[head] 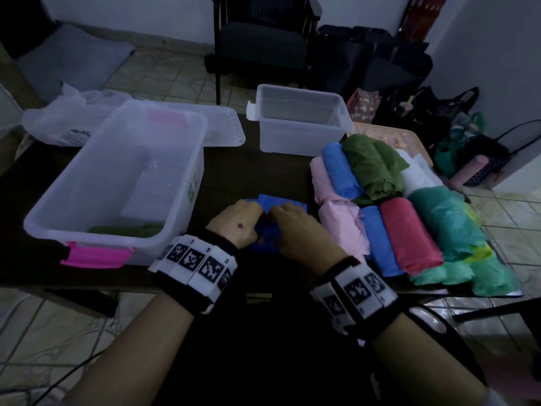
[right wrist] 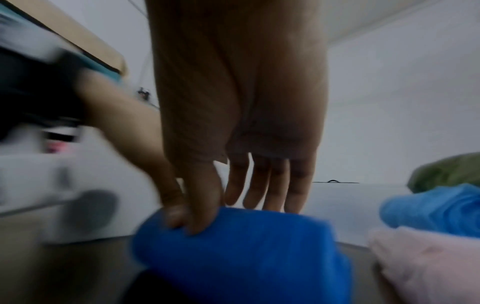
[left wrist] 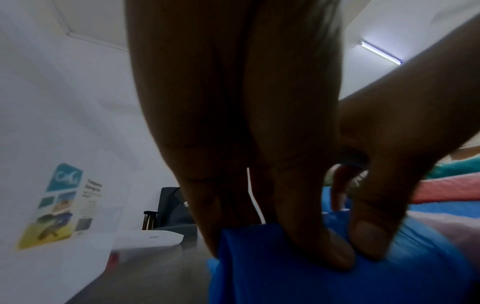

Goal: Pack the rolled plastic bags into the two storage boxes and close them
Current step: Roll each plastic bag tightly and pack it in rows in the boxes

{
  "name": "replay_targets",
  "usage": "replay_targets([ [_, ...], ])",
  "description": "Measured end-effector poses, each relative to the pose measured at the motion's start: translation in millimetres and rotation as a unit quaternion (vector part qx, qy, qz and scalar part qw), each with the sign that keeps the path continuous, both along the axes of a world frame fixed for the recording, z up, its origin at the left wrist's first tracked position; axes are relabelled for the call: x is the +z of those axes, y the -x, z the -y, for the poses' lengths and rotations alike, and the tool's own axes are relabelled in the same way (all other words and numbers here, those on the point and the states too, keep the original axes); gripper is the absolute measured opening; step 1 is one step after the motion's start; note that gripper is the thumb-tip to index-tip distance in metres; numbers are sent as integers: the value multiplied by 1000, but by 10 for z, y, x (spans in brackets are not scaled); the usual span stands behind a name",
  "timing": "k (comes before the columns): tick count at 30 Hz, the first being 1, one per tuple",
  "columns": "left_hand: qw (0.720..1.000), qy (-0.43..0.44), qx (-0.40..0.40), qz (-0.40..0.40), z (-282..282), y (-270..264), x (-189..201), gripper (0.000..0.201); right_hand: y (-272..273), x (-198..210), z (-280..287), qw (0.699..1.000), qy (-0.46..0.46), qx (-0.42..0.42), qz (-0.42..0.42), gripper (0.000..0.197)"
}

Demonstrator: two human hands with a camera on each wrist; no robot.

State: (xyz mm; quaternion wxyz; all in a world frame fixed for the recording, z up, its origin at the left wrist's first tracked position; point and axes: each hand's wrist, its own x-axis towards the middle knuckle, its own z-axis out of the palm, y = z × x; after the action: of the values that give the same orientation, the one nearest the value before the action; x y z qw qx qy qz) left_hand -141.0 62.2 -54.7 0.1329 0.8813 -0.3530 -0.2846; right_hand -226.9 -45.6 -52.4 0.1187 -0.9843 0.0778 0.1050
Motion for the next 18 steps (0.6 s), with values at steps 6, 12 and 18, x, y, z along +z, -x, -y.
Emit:
replay_targets([
  [6, 999, -19, 5, -43, 21, -15, 22, 42, 117, -140, -83, 999, 50, 19, -10, 54],
  [12, 999, 43, -9, 2, -66, 48, 20, 57, -129, -7, 119, 991, -38, -2, -130, 54],
  [18, 999, 11, -5, -33, -41, 27, 78, 58, -322, 45, 337, 975, -62, -38, -208, 97],
])
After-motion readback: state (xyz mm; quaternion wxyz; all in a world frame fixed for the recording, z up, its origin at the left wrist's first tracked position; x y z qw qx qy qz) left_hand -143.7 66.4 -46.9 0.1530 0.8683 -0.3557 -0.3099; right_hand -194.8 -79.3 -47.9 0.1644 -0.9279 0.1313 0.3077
